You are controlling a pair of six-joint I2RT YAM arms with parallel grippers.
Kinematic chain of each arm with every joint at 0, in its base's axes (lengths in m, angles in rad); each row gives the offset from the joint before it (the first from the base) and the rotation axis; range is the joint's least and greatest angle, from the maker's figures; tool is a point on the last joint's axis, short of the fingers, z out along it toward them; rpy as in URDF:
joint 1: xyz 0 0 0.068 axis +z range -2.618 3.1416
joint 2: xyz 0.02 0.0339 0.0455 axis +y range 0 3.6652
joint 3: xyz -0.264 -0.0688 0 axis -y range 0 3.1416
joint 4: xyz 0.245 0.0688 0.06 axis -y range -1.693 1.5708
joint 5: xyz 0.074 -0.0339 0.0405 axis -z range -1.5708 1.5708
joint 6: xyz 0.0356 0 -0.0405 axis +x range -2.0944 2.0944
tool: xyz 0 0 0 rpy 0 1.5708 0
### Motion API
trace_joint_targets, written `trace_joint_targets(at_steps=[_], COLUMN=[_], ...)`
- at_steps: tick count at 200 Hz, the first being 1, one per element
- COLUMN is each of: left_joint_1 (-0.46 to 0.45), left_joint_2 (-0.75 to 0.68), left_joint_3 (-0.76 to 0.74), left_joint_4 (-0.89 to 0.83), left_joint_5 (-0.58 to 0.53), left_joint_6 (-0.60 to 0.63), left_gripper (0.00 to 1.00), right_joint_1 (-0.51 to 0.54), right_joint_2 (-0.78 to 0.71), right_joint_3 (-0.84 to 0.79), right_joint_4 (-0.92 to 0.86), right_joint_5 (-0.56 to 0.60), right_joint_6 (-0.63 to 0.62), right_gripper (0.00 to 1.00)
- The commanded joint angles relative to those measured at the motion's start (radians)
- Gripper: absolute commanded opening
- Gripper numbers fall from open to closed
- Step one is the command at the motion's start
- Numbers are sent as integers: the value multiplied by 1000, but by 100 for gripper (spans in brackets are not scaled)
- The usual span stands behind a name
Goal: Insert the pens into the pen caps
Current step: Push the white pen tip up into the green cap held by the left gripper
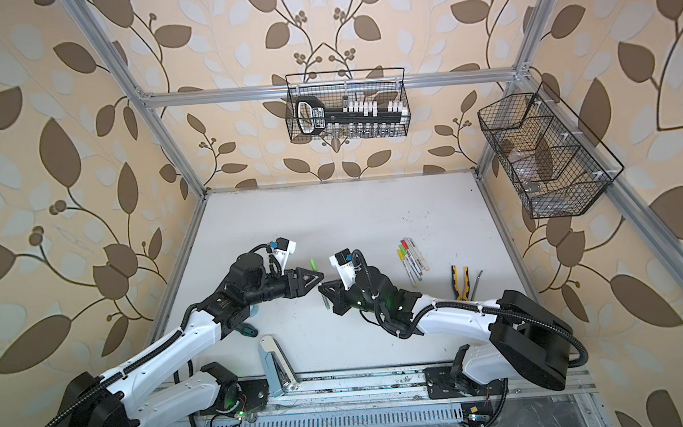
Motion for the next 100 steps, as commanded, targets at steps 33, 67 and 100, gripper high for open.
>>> trace_joint_targets(at_steps=[33, 67, 100], left_joint_1=[-2, -35, -92], left_joint_2=[-138, -117, -64], left_joint_3=[-72, -77, -60], left_joint_4=[116, 191, 246], left_joint_5=[21, 108, 187], left_joint_6=[-12, -13, 0], left_gripper=[95, 97, 93], right_joint_1=[-8, -24, -35], right_joint_2=[-119, -236, -313], right_joint_3=[-33, -68, -75], right_joint_4=[27, 46, 27], right_joint_5=[38, 49, 38], right_joint_6=[70, 126, 147], right_gripper=[0, 0, 0])
